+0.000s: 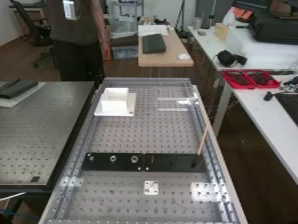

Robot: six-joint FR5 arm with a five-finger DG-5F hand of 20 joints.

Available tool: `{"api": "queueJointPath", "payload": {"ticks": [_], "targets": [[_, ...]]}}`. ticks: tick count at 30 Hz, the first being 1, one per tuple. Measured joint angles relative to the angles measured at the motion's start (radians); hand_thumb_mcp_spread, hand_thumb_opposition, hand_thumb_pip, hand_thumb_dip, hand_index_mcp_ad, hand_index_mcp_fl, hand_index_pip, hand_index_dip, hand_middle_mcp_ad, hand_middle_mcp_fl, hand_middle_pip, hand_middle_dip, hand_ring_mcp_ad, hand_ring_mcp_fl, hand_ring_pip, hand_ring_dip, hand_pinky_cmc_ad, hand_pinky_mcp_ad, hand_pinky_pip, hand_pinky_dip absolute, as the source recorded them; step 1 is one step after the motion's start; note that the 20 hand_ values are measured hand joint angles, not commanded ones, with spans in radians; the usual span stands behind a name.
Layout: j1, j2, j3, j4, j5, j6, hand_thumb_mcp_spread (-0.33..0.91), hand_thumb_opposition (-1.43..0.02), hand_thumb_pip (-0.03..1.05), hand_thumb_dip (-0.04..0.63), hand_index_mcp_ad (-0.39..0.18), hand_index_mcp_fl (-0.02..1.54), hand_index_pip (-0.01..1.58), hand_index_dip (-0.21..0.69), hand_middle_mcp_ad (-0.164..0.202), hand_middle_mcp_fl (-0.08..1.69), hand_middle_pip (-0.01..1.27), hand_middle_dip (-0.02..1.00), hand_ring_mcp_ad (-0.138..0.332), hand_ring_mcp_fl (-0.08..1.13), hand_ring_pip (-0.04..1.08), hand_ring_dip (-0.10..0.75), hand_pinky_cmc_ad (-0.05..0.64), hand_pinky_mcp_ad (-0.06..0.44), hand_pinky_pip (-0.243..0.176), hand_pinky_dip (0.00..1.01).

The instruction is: Grab the smaller nut and place it in the white container

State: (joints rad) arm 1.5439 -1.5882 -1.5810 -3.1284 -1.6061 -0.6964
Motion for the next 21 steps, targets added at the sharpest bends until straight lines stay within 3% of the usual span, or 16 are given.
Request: {"api": "queueJointPath", "payload": {"ticks": [4, 5, 7, 9, 11, 14, 16, 21], "targets": [[0.002, 0.001, -0.002, 0.000, 0.001, -0.001, -0.02, 0.00, 0.01, 0.007, -0.012, -0.01, 0.01, 0.012, 0.066, 0.02, 0.02, 0.03, 0.065, 0.01, 0.01, 0.012, 0.044, 0.051, -0.010, 0.02], [0.002, 0.001, -0.002, 0.001, 0.002, -0.001, -0.01, -0.06, 0.06, 0.002, -0.009, 0.00, 0.00, 0.019, 0.065, 0.02, 0.02, 0.02, 0.065, 0.01, 0.01, 0.012, 0.047, 0.051, -0.010, 0.02], [0.003, 0.002, -0.001, 0.000, 0.002, -0.003, 0.11, -0.23, 0.29, 0.030, -0.017, 0.00, 0.01, 0.061, 0.065, 0.02, 0.04, 0.03, 0.068, 0.00, 0.02, 0.012, 0.065, 0.072, -0.010, 0.02], [0.003, 0.002, 0.000, -0.001, 0.003, -0.004, 0.18, -0.37, 0.38, 0.037, -0.037, 0.00, 0.01, 0.084, 0.066, 0.02, 0.06, 0.05, 0.077, 0.00, 0.02, 0.014, 0.131, 0.113, -0.024, 0.04], [0.003, 0.003, 0.001, -0.001, 0.004, -0.005, 0.19, -0.52, 0.38, 0.030, -0.056, 0.00, 0.02, 0.129, 0.068, 0.02, 0.09, 0.10, 0.091, 0.01, 0.02, 0.024, 0.202, 0.180, -0.044, 0.05], [0.004, 0.005, 0.001, -0.002, 0.006, -0.006, 0.19, -0.62, 0.39, 0.030, -0.061, 0.00, 0.02, 0.155, 0.063, 0.02, 0.09, 0.11, 0.126, 0.00, 0.06, 0.026, 0.297, 0.250, -0.061, 0.06], [0.004, 0.006, 0.000, -0.004, 0.008, -0.004, 0.19, -0.64, 0.40, 0.030, -0.061, 0.00, 0.04, 0.173, 0.065, 0.02, 0.10, 0.13, 0.141, 0.00, 0.05, 0.037, 0.351, 0.279, -0.065, 0.09], [0.004, 0.011, -0.018, 0.003, 0.011, -0.006, 0.19, -0.70, 0.44, 0.030, -0.059, 0.00, 0.04, 0.190, 0.068, 0.02, 0.11, 0.14, 0.169, 0.01, 0.06, 0.045, 0.396, 0.297, -0.075, 0.10]]}}
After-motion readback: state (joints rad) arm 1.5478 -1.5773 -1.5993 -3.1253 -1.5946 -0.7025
